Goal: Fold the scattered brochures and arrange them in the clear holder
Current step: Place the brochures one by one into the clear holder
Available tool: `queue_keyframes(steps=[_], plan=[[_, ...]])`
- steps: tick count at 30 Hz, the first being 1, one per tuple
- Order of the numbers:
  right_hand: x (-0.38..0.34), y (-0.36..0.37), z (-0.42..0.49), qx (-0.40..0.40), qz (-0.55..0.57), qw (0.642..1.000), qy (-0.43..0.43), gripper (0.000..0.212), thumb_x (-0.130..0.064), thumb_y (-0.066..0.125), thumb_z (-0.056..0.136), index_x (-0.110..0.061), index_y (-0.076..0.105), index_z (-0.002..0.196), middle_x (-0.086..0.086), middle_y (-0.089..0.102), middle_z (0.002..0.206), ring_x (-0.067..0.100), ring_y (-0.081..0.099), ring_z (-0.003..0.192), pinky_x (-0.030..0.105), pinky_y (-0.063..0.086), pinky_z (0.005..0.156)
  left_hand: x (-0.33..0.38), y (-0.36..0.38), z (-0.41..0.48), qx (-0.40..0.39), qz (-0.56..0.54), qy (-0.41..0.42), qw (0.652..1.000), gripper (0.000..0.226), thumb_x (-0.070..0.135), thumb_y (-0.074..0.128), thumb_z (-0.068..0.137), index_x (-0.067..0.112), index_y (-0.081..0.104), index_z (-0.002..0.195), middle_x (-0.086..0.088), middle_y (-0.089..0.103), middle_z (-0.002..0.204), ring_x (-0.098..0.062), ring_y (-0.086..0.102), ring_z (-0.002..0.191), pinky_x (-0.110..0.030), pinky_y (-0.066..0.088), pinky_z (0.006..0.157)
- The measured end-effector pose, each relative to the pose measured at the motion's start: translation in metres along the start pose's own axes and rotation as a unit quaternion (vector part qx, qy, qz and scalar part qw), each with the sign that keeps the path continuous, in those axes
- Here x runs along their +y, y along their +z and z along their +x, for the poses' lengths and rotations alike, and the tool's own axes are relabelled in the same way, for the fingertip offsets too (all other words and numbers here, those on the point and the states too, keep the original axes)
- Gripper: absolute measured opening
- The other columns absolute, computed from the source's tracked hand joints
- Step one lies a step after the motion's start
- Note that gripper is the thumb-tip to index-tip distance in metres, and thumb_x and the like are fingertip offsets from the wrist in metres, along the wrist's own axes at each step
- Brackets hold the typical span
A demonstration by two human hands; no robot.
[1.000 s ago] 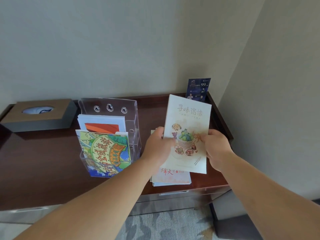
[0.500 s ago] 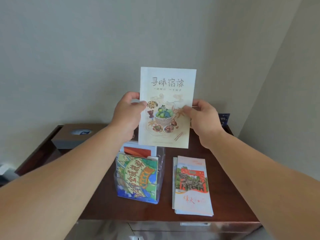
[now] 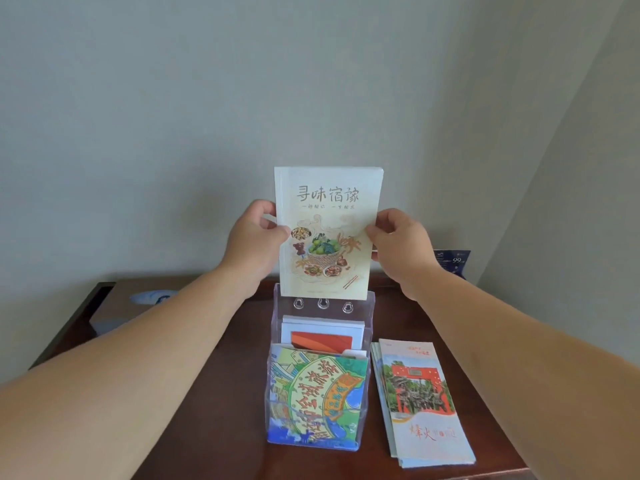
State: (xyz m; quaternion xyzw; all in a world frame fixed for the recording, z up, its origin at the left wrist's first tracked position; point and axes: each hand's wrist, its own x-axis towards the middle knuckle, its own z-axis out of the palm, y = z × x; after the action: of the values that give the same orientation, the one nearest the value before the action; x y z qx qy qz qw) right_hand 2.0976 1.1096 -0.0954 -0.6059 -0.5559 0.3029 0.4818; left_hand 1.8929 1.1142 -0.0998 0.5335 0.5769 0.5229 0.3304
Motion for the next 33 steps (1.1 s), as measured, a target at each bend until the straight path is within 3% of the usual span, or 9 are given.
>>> queue_keyframes(steps=[7,11,16,19,22,26,33], plan=[[0.029,0.014,-0.007,0.021,-0.072,0.997,0.027,0.014,-0.016,0.054,0.097,-0.021,0.06,0.108,0.001,0.066,0.088,0.024,0.068,0.081,0.046,0.06,0.076,-0.038,0.011,0.009,-0.036,0.032,-0.016,0.999,0.017,0.012,0.061,0.089,0.027,0.058,0.096,0.0,0.066,0.088,-0.021,0.067,0.085,-0.049,0.057,0.08],[0.044,0.017,-0.003,0.023,-0.162,0.986,0.021,0.01,-0.019,0.056,0.095,-0.016,0.063,0.102,0.002,0.067,0.091,0.024,0.065,0.082,0.037,0.056,0.071,-0.052,0.017,0.009,-0.031,0.073,-0.016,0.997,0.004,0.015,0.062,0.087,0.018,0.061,0.088,-0.002,0.068,0.089,-0.026,0.065,0.085,-0.049,0.055,0.078],[0.061,0.024,0.0,-0.011,-0.206,0.978,0.024,0.016,-0.015,0.056,0.096,-0.021,0.057,0.11,-0.002,0.065,0.096,0.013,0.062,0.075,0.022,0.044,0.053,-0.068,0.022,0.007,-0.048,0.178,0.011,0.983,0.013,0.014,0.059,0.089,0.022,0.054,0.098,0.003,0.064,0.086,-0.013,0.06,0.074,-0.026,0.037,0.052],[0.069,0.025,0.002,-0.012,-0.247,0.969,0.02,0.005,-0.02,0.059,0.093,-0.02,0.057,0.098,-0.003,0.065,0.088,0.012,0.058,0.072,0.023,0.043,0.054,-0.071,0.023,0.006,-0.044,0.222,0.023,0.974,0.002,0.016,0.058,0.09,0.015,0.056,0.092,0.001,0.064,0.087,-0.015,0.059,0.074,-0.027,0.038,0.051],[0.072,0.025,0.007,-0.02,-0.284,0.958,0.027,0.007,-0.024,0.062,0.091,-0.019,0.058,0.088,-0.002,0.062,0.081,0.014,0.056,0.07,0.025,0.042,0.054,-0.07,0.024,0.007,-0.043,0.254,0.031,0.966,0.006,0.017,0.056,0.092,0.011,0.058,0.092,-0.005,0.069,0.103,-0.021,0.062,0.085,-0.028,0.041,0.052],[0.075,0.026,0.006,-0.056,-0.291,0.955,0.014,0.015,-0.021,0.064,0.091,-0.02,0.059,0.104,-0.002,0.065,0.093,0.018,0.061,0.08,0.026,0.05,0.064,-0.072,0.022,0.007,-0.053,0.295,0.038,0.953,0.009,0.016,0.055,0.093,0.015,0.056,0.102,-0.004,0.067,0.12,-0.02,0.062,0.091,-0.019,0.033,0.048],[0.078,0.025,0.008,-0.065,-0.327,0.943,0.006,0.02,-0.027,0.068,0.089,-0.018,0.059,0.105,-0.004,0.062,0.096,0.016,0.058,0.078,0.02,0.039,0.055,-0.073,0.021,0.005,-0.056,0.317,0.037,0.946,0.011,0.02,0.057,0.093,0.012,0.061,0.099,-0.005,0.068,0.12,-0.021,0.061,0.093,-0.019,0.033,0.049]])
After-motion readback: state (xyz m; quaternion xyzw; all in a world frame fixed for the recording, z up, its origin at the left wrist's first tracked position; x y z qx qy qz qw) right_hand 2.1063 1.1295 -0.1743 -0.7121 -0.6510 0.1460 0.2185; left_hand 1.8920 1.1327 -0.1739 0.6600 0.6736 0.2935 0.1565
